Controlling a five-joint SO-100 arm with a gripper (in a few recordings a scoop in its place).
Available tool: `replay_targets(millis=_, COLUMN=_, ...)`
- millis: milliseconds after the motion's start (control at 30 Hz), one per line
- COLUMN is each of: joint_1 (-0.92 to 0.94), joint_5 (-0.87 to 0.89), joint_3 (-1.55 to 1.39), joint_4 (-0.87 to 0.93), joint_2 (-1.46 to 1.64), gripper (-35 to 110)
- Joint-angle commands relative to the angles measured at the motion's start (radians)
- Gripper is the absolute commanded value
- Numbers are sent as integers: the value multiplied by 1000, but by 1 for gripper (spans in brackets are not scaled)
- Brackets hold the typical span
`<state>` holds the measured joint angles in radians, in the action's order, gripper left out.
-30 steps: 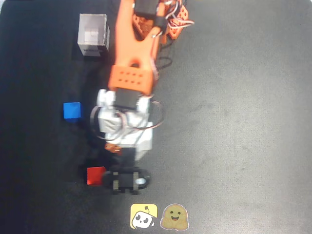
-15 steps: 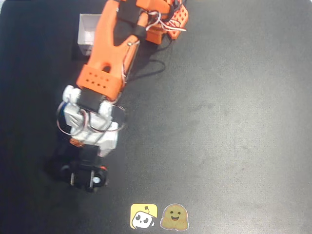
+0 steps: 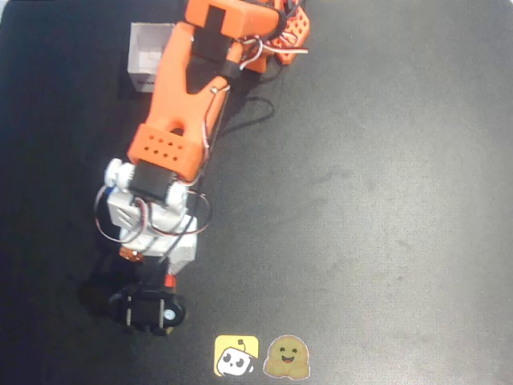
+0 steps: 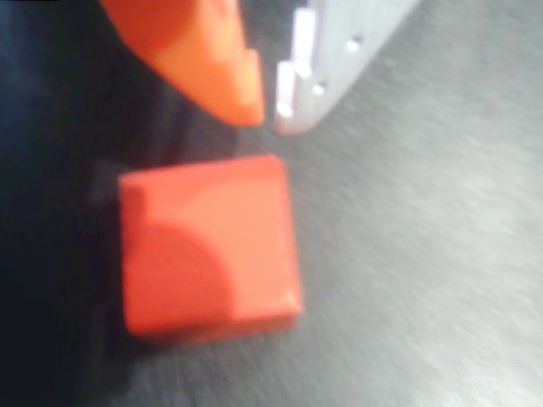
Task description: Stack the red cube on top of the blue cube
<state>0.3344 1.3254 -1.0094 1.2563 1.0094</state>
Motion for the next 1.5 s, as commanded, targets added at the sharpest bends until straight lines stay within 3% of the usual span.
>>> replay_targets(millis=0, joint_1=-23, joint_5=-5, joint_3=48, joint_4=-34, joint_2=0, gripper=0)
replay_targets(millis=967, joint_1=8, joint_5=-11, joint_3=123, joint_4=-130, joint_2=-94, gripper=1)
replay_targets(millis=1467, joint_1=-14, joint_5=41, joint_3=112, joint_4=-129, joint_2=-87, gripper=24)
